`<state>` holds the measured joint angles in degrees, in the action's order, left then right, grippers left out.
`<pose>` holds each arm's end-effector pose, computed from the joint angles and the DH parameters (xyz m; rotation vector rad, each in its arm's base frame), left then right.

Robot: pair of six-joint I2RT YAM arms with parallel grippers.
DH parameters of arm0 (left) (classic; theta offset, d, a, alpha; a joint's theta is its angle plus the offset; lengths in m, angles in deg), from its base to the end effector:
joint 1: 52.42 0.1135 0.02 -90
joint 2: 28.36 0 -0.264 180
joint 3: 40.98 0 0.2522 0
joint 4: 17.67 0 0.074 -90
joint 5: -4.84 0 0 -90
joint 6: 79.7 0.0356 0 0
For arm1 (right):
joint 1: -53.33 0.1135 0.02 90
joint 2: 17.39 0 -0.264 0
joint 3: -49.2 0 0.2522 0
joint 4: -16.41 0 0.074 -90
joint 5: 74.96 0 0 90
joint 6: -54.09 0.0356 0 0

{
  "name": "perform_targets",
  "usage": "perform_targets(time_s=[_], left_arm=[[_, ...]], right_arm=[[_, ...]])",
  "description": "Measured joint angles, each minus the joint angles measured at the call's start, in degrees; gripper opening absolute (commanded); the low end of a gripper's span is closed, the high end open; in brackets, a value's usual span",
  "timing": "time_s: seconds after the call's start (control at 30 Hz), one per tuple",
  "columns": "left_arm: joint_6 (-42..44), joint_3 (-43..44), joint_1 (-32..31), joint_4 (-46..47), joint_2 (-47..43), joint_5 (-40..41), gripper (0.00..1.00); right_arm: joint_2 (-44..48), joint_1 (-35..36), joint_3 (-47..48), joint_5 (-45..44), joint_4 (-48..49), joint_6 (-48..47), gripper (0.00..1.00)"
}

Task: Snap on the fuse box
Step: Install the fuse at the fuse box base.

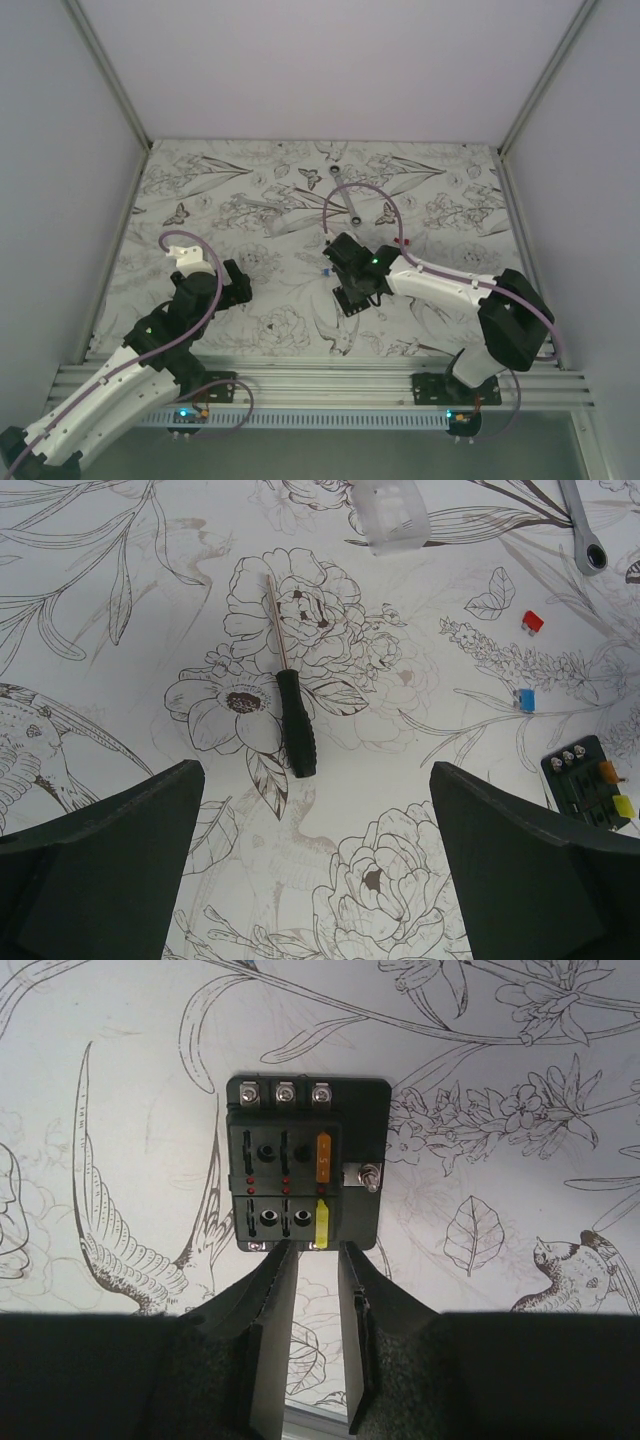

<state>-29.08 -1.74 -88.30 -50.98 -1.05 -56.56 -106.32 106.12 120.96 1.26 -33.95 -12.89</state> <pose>0.1155 -0.0625 0.2484 -0.3861 1.8780 -0.4057 0.1867 0.2318 0.2027 -0.6277 2.6126 0.0717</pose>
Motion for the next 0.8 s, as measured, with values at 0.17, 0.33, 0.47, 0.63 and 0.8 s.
perform_targets(time_s=[0.17,0.33,0.47,0.63,0.8], left_arm=[[0.0,0.0,0.0,0.0,0.0,0.0,1.0],[0.0,0.0,0.0,0.0,-0.1,0.0,1.0],[0.0,0.0,0.0,0.0,-0.1,0.0,1.0],[0.0,0.0,0.0,0.0,-0.1,0.0,1.0],[0.0,0.0,0.0,0.0,-0.1,0.0,1.0]], right_arm=[[-1.1,0.0,0.3,-0.9,-0.1,0.2,0.26],[-3.6,0.0,0.3,-0.9,-0.1,0.1,0.24],[-4.3,0.0,0.3,-0.9,0.0,0.1,0.21],[-4.3,0.0,0.3,-0.9,0.0,0.1,0.18],[-4.3,0.0,0.3,-0.9,0.0,0.1,0.13]])
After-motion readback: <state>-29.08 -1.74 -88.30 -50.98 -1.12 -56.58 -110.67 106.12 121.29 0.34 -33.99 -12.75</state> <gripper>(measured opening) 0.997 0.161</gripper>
